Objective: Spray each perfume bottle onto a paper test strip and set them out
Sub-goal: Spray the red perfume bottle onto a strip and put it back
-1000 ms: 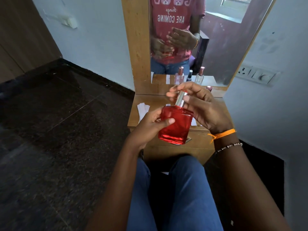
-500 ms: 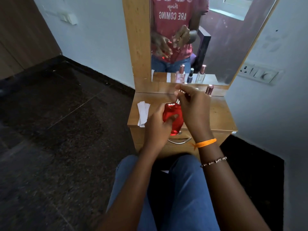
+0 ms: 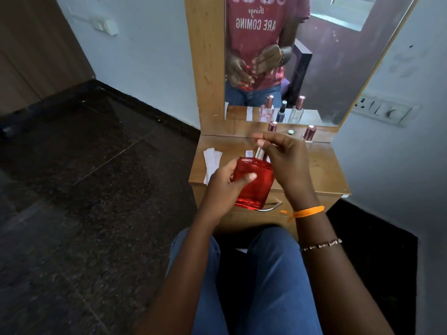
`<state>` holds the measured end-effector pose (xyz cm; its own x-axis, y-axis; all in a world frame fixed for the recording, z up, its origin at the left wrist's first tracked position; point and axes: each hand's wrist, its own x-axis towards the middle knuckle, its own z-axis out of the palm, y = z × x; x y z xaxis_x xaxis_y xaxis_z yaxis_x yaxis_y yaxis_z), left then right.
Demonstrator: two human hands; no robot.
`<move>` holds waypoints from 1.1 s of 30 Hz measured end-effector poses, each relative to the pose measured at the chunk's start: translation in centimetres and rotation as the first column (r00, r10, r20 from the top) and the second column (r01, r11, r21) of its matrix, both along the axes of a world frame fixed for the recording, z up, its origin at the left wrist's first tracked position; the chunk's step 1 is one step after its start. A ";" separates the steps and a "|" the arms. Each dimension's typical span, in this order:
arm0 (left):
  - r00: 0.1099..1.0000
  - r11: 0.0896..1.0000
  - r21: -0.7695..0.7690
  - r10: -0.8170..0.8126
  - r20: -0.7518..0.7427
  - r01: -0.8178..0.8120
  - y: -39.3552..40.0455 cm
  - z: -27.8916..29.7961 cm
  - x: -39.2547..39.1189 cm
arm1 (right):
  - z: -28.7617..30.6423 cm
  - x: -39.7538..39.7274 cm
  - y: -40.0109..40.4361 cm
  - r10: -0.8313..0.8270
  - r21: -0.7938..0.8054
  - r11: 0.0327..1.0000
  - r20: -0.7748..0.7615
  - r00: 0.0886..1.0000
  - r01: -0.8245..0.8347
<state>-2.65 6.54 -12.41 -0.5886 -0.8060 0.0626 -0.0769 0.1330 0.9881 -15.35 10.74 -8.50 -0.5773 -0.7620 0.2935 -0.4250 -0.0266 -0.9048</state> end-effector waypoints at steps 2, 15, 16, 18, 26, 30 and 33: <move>1.000 1.000 0.004 -0.007 0.011 0.007 -0.2 -0.3 0.1 | 0.0 0.0 0.1 0.051 0.014 0.999 -0.020 0.998 -0.051; 0.946 0.941 -0.096 0.324 -0.013 -0.323 -4.8 1.9 0.9 | 0.0 -0.6 -2.9 0.216 0.158 0.968 -0.148 0.965 -0.193; 0.928 0.923 -0.118 0.371 0.031 -0.366 -5.1 1.6 1.0 | -0.2 -0.3 -3.8 0.159 0.146 0.980 -0.195 0.968 -0.132; 0.892 0.897 -0.164 0.433 0.133 -0.411 -5.8 0.5 1.4 | -0.6 0.4 -5.7 0.071 0.107 0.993 -0.233 0.970 -0.048; 0.741 0.876 -0.409 0.450 0.498 -0.257 -6.1 -3.0 0.4 | -3.1 0.4 -11.7 0.033 0.105 0.994 -0.240 0.970 -0.008; 0.673 0.862 -0.466 0.467 0.573 -0.201 -6.4 -4.0 -0.3 | -4.0 0.1 -13.0 0.083 0.145 0.988 -0.210 0.974 -0.053; 0.679 0.855 -0.476 0.476 0.559 -0.206 -6.3 -4.5 -0.7 | -4.7 0.1 -13.3 0.089 0.157 0.986 -0.211 0.973 -0.056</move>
